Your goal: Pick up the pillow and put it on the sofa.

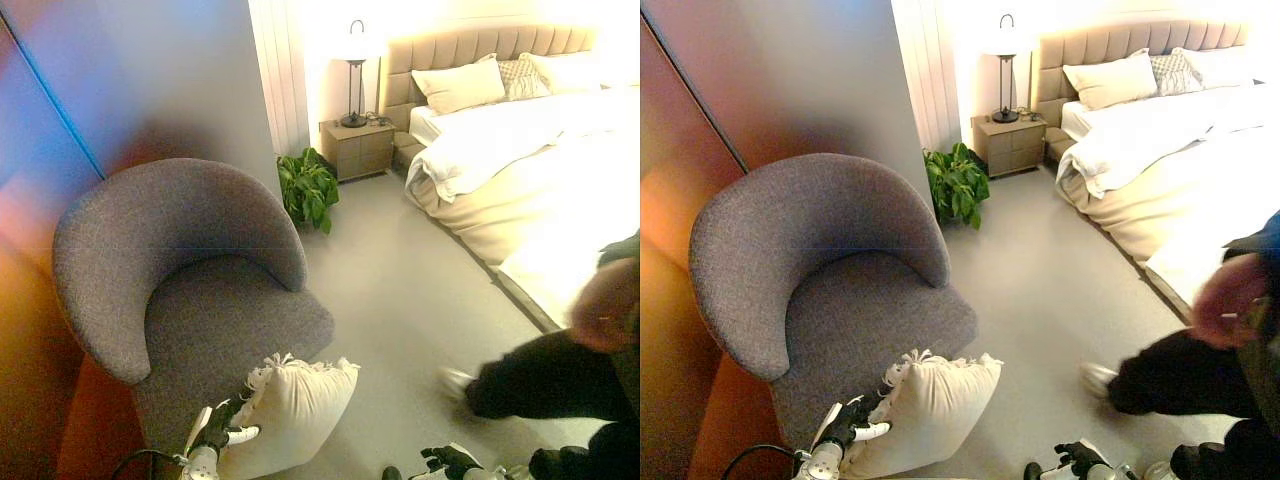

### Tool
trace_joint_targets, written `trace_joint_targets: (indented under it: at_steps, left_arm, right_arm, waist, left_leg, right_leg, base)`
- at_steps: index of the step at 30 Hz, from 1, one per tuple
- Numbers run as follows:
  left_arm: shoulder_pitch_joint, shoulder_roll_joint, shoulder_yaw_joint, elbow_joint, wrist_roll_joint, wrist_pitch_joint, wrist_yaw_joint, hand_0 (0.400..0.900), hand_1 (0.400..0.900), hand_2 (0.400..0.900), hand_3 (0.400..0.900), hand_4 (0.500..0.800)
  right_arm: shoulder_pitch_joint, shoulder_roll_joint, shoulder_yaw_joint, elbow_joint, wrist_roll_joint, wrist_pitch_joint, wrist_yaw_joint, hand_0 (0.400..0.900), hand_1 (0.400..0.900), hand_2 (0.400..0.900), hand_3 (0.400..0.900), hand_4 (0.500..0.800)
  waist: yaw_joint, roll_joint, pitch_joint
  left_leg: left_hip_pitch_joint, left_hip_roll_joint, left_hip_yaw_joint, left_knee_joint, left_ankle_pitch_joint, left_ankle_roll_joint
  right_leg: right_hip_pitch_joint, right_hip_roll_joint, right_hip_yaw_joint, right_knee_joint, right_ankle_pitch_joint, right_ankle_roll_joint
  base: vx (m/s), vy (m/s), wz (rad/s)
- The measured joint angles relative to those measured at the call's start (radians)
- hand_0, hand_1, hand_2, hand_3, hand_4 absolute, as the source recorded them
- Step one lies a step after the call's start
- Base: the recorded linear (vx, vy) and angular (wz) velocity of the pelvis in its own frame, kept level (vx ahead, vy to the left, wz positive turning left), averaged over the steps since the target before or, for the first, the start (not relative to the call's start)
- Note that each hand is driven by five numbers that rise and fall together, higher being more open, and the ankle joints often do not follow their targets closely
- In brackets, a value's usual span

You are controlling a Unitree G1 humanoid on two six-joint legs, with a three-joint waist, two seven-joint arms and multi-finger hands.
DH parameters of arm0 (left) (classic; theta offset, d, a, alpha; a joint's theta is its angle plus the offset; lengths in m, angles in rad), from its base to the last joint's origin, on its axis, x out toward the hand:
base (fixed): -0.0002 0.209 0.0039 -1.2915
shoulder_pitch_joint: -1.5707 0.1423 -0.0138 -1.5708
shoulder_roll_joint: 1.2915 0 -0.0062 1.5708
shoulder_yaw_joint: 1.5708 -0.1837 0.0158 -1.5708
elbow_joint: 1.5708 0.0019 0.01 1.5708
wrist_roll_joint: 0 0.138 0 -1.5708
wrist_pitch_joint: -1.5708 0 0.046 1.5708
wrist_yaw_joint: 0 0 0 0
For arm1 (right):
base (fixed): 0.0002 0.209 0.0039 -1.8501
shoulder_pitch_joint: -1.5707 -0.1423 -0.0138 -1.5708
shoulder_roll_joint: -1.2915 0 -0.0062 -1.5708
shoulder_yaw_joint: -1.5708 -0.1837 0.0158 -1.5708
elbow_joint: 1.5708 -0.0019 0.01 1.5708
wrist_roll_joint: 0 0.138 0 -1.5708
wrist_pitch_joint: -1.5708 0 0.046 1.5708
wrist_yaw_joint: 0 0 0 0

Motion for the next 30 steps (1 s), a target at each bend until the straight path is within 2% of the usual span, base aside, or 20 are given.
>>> trace_joint_targets:
  at_steps: [10, 16, 21, 27, 30]
  left_arm:
    - [0.000, 0.000, 0.000, 0.000, 0.001, 0.000, 0.005, 0.900, 0.900, 0.900, 0.900, 0.800]
    - [0.000, 0.000, 0.000, 0.000, 0.006, 0.005, 0.066, 0.900, 0.900, 0.900, 0.900, 0.800]
    - [-0.001, 0.000, -0.020, 0.000, 0.026, 0.017, 0.088, 0.900, 0.900, 0.900, 0.900, 0.800]
    - [-0.048, 0.000, -0.033, 0.000, 0.022, 0.024, 0.091, 0.900, 0.900, 0.900, 0.900, 0.800]
    - [-0.089, 0.000, -0.032, 0.000, 0.021, 0.031, 0.094, 0.900, 0.900, 0.900, 0.900, 0.800]
  right_arm:
    - [0.000, 0.000, -0.001, 0.000, 0.000, 0.000, 0.000, 0.900, 0.900, 0.900, 0.900, 0.800]
    - [0.000, 0.000, -0.001, 0.000, 0.000, 0.000, 0.000, 0.900, 0.900, 0.900, 0.900, 0.800]
    - [-0.003, -0.001, -0.002, 0.000, 0.004, 0.000, -0.002, 0.900, 0.900, 0.900, 0.900, 0.800]
    - [-0.059, -0.006, 0.003, 0.000, 0.026, -0.001, -0.013, 0.900, 0.900, 0.900, 0.900, 0.800]
    - [-0.102, -0.006, 0.005, 0.000, 0.027, -0.001, -0.024, 0.900, 0.900, 0.900, 0.900, 0.800]
  waist:
    - [0.000, 0.000, 0.000]
    - [0.000, 0.001, 0.001]
    - [-0.002, 0.006, 0.005]
    - [-0.005, 0.012, 0.075]
    - [-0.026, 0.016, 0.122]
  left_leg:
    - [0.000, 0.000, 0.000, 0.000, 0.000, 0.000]
    - [-0.002, 0.000, 0.001, 0.000, 0.000, 0.000]
    - [-0.019, -0.001, 0.004, 0.001, 0.000, 0.000]
    - [-0.065, -0.010, 0.023, 0.016, 0.005, 0.003]
    - [-0.078, -0.012, 0.026, 0.016, 0.006, 0.003]
  right_leg:
    - [0.000, 0.000, 0.000, 0.000, 0.000, 0.000]
    - [-0.003, 0.000, 0.001, 0.000, 0.000, 0.000]
    - [-0.022, 0.000, 0.005, 0.001, 0.000, 0.000]
    - [-0.083, -0.004, 0.029, 0.005, 0.020, 0.004]
    - [-0.099, -0.005, 0.033, 0.005, 0.025, 0.002]
  base:
    - [0.00, 0.000, 0.00]
    - [0.00, 0.001, -0.01]
    - [-0.06, 0.019, -0.06]
    - [-0.12, 0.014, -0.10]
    - [-0.08, 0.011, -0.06]
